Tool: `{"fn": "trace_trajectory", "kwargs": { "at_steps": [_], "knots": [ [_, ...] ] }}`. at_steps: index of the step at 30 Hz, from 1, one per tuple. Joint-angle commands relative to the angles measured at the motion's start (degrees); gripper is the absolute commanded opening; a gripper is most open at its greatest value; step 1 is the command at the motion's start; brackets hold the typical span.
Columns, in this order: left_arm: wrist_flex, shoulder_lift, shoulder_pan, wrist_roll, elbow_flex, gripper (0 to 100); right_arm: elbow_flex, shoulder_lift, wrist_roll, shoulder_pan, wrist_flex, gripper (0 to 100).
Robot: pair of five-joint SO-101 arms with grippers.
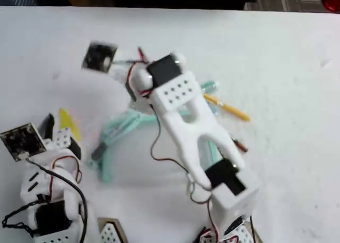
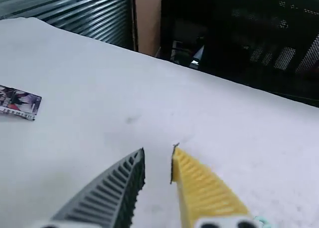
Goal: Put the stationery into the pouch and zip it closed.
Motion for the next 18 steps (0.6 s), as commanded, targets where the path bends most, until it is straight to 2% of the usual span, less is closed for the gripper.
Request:
{"fn": "trace_trajectory", "kwargs": {
  "at_steps": [1, 6, 12, 16, 18],
  "knots": [
    [-1.4, -0.7, -2.9, 0.7, -1.4, 8, 1.7, 2.7, 4.1, 0.5, 0.6, 23.1],
    [-5.5, -0.7, -7.0, 0.7, 1.2, 7, 1.5, 5.9, 5.2, -3.3, 0.3, 19.1],
    [-5.3, -0.7, -12.4, 0.8, 0.9, 7, 1.8, 8.8, 7.4, -7.3, -1.7, 19.1],
    [0.1, -0.7, -17.5, 0.4, -3.5, 7, 1.4, 13.0, 8.8, -10.1, -3.1, 19.1],
    [2.3, -0.7, -19.5, -2.5, -5.0, 8, 1.4, 14.5, 8.8, -11.3, -4.2, 20.5]
  ]
}}
